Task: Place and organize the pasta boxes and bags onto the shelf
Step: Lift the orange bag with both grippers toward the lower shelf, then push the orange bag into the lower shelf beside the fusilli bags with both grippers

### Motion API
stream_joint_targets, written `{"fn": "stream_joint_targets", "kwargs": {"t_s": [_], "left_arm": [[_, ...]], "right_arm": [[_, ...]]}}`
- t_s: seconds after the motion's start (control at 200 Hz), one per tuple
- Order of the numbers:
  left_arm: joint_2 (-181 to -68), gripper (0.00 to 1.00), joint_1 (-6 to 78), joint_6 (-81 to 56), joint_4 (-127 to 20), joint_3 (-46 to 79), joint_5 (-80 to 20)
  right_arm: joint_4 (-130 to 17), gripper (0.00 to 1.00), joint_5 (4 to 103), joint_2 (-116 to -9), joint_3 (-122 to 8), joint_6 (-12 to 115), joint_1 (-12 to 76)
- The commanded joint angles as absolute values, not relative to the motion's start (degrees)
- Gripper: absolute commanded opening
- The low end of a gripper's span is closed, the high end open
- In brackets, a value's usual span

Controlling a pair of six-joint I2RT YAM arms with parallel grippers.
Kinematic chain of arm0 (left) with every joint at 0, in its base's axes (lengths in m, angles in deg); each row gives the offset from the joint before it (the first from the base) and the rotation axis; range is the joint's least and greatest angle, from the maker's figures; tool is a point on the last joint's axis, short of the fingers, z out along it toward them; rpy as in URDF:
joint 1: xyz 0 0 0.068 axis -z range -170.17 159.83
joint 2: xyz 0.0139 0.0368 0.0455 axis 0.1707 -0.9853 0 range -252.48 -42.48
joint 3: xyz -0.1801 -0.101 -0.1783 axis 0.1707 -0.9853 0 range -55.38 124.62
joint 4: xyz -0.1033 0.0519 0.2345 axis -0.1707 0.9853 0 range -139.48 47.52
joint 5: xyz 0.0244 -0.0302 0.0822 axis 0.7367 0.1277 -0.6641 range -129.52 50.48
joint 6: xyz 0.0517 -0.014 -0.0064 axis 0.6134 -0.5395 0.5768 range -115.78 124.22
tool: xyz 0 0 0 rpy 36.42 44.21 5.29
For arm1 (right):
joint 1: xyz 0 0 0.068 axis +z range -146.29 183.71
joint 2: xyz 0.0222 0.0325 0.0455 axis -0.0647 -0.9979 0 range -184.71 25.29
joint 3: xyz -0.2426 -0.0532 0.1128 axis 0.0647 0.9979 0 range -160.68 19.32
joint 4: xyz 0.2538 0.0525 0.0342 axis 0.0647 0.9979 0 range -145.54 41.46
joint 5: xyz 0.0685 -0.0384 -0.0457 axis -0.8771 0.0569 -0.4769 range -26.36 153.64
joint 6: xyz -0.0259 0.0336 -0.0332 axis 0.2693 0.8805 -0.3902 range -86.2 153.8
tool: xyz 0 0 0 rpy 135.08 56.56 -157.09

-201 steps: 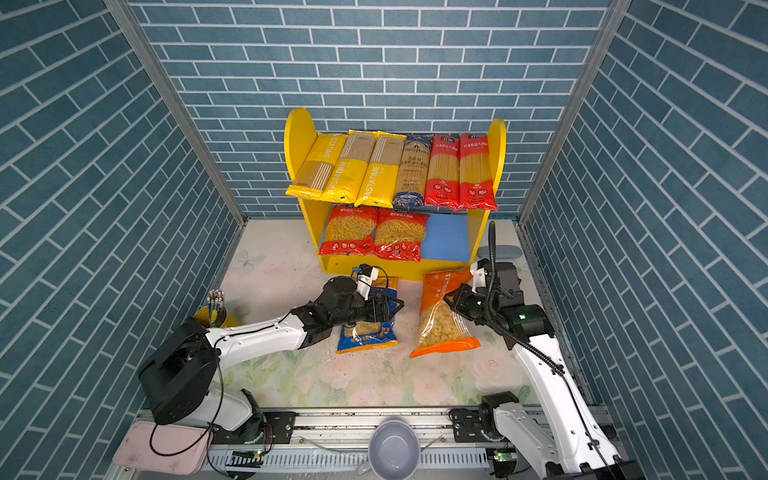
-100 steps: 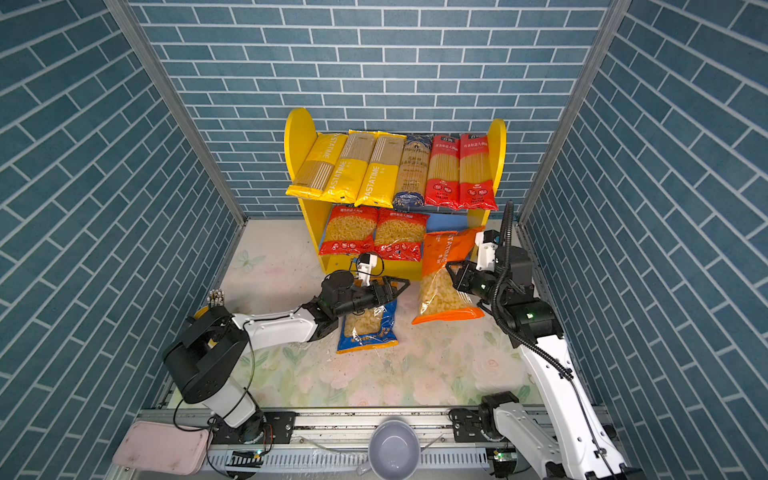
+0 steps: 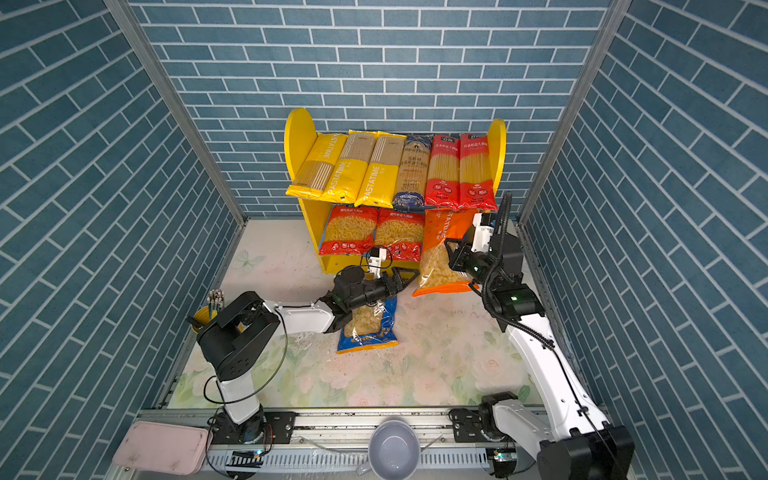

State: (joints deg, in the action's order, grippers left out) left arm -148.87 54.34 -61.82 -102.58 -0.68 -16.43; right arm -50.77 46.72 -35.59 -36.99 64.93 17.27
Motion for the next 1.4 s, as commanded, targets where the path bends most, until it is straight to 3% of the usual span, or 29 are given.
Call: {"fn": "stream_joint_targets", "kwargs": {"t_s": [0.0,0.425,0.76,1.06,1.39], "left_arm": [[-150.28,0.95,53.91,-61.88,-106.25,0.0,-17.21],[-154.65,0.94,54.63,-58.44,-102.3,5.89,-14.88],[-159.28,0.82,55.18,-58.6,-102.08,12.06,-12.8],[-157.09,0.69,55.18,-57.51,-99.74,13.72,-12.8],[-155.6,0.8,54.92,-55.11,-96.92,14.22,-13.19]], "right_arm": [[-65.78,0.0,47.58,-35.06,-36.04,64.11,16.47],[-75.06,0.0,49.52,-38.31,-33.31,70.78,14.87],[-82.54,0.0,51.88,-45.65,-30.24,74.05,14.78],[-85.91,0.0,52.32,-45.68,-31.51,76.84,14.78],[-87.67,0.0,52.48,-49.62,-34.46,78.86,14.26]]}}
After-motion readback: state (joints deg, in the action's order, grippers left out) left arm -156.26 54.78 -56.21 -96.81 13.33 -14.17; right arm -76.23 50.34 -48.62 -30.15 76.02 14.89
